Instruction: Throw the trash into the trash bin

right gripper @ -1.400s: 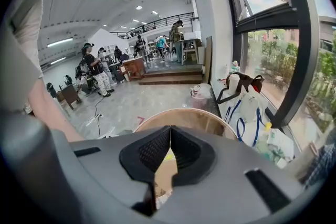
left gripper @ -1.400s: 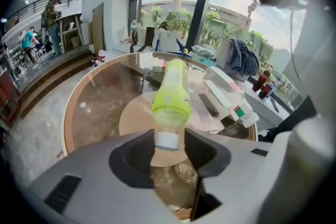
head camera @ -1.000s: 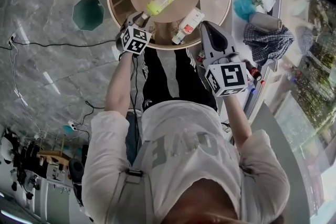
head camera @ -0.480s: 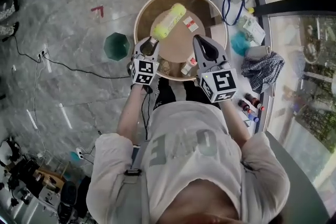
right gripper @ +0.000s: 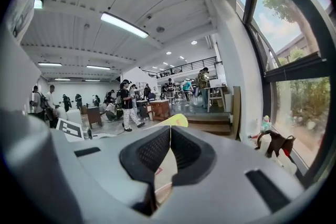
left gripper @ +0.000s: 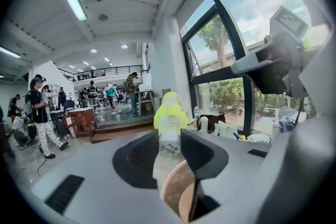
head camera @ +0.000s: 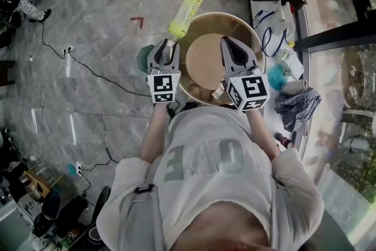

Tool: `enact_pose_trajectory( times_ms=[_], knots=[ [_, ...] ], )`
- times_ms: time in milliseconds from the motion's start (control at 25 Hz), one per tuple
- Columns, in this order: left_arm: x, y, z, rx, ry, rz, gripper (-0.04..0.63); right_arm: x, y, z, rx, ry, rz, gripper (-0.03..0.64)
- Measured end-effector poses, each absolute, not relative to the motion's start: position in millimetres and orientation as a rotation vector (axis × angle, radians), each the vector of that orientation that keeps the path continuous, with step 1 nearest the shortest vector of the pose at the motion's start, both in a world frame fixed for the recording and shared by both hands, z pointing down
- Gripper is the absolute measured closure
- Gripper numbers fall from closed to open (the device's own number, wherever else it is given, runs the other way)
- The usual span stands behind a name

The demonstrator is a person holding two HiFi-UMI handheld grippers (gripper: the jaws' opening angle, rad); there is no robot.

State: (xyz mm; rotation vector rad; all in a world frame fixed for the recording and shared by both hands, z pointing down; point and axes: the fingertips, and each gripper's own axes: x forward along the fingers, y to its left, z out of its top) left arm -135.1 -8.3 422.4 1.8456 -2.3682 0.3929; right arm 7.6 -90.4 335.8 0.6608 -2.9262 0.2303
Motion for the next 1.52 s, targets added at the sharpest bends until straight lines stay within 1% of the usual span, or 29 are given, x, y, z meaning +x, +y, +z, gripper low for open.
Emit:
enact_pose_trajectory(
  times_ms=[320,560,840,960,1080,1200,1320,1520],
  knots=[
    [-170,37,406,1.639,-2.515,0.329,0.454,-38,-68,330,0.450,-2.965,0.217,0.603],
    [-203,62,430,1.435,-2.536,0.302,0.454,-69,-59,337,0.329,-2.947,0.230,0.603],
    [-278,95,530,1.200,-2.400,0.386,0.454,-79,-54,394,0.306,-2.768,0.277,0.603],
    [-318,104,594,1.077,-2.334,0.391,0.454,-87,-53,430,0.297,-2.686,0.275,0.603],
    [-343,111,667,0.957,-2.249,0.379,0.454,-92,-52,465,0.291,-2.596,0.268,0.603],
    [-352,117,734,0.877,-2.159,0.396,0.454,-96,-53,488,0.306,-2.538,0.279,0.603],
    [-341,127,788,0.822,-2.032,0.451,0.454,-101,-51,499,0.327,-2.492,0.302,0.603],
    [-320,154,832,0.699,-1.947,0.416,0.454,-113,-41,513,0.297,-2.465,0.325,0.603]
  ],
)
